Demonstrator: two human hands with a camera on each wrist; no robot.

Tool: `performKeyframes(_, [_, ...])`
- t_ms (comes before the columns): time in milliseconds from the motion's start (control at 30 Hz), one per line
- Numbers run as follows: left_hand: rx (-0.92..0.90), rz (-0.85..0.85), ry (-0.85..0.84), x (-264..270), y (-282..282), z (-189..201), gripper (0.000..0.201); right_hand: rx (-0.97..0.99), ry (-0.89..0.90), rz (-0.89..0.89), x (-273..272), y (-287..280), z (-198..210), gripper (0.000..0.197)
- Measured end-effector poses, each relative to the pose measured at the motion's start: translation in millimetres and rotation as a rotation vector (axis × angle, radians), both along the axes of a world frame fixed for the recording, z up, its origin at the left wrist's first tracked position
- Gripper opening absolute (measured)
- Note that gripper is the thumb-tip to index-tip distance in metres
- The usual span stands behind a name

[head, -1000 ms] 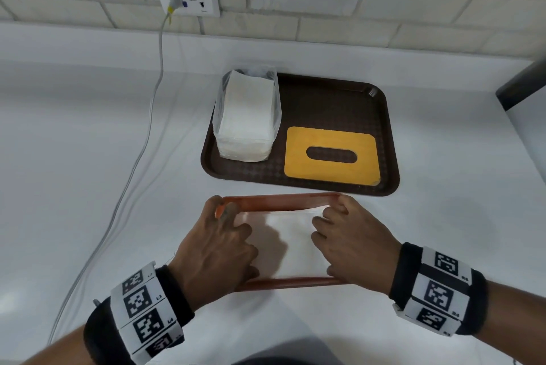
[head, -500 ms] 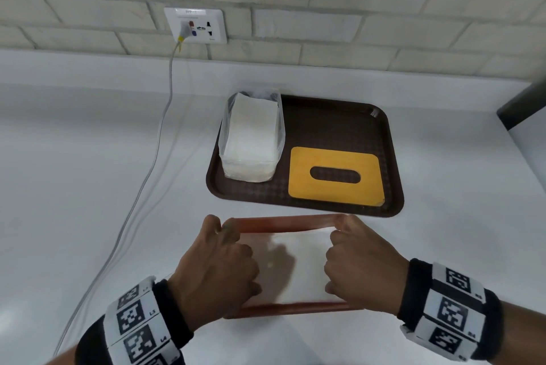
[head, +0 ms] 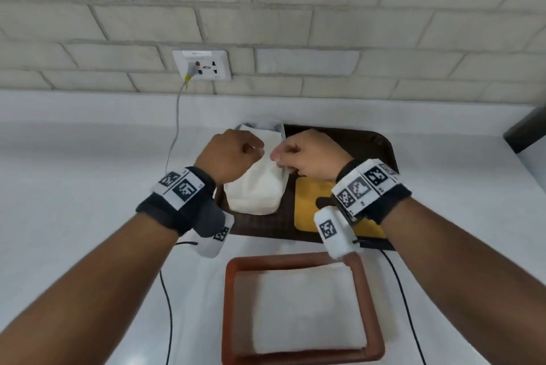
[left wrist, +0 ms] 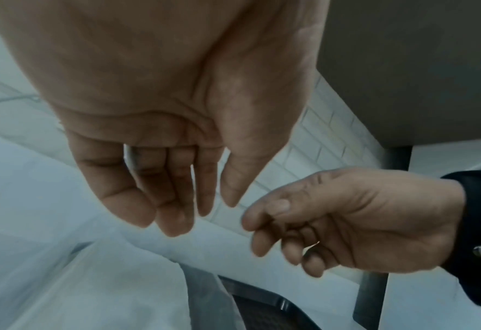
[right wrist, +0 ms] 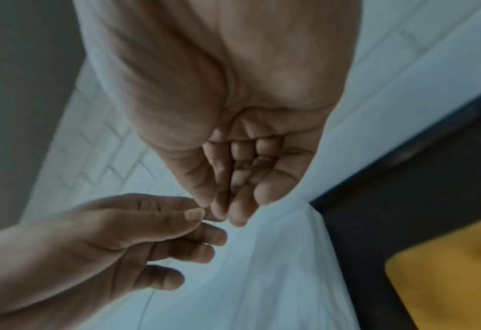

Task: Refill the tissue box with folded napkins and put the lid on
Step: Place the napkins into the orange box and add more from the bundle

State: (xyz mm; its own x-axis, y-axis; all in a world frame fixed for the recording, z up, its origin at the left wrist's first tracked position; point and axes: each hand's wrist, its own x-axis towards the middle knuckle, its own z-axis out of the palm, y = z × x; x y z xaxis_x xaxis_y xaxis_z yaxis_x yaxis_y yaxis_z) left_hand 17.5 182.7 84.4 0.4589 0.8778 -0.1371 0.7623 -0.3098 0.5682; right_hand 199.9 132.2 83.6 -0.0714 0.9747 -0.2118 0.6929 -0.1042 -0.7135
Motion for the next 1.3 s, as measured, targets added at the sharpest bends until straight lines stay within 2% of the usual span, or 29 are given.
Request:
performKeyframes(200, [-0.121,0.170,0.185,13.3,27.6,-33.3,0.048,-0.246,0.112,-0.175,-3.5,30.4,-37.1,0.022])
performKeyframes(333, [-0.166,0.252,0.253,13.3,38.1,-53.8,0.047,-0.338,0.096,-0.268,-2.7,37.9,-53.0,0.024])
performKeyframes(467, [-0.216,0.343,0.198,10.8,46.0,-69.1,0.051,-0.373,0.139,-0.294,-2.2,40.2,-65.2,0.027])
performKeyframes(667, [-0.252,0.427,0.149,10.6,48.9,-68.0,0.052,-0.409,0.158,-0.237,0.2,39.5,-69.9,0.029])
performKeyframes(833, [-0.239,0.449,0.090,6.9,49.0,-65.2,0.043,-0.406,0.201,-0.237,5.3,36.1,-71.3,0.028])
performKeyframes(1000, [-0.200,0.446,0.004,9.2,43.6,-63.4,0.047,-0.405,0.207,-0.242,6.2,37.5,-70.5,0.029])
performKeyframes(1133, [-0.257,0.464,-0.102,12.4,40.0,-62.5,0.056,-0.410,0.194,-0.241,5.1,38.3,-70.7,0.029])
performKeyframes(1233, [-0.283,0.399,-0.112,16.2,38.8,-58.2,0.035,-0.419,0.212,-0.257,6.4,39.2,-71.3,0.029])
performKeyframes(1300, [-0.285,0.370,-0.166,18.0,36.8,-55.9,0.031,-0.418,0.278,-0.284,9.2,38.6,-72.6,0.032])
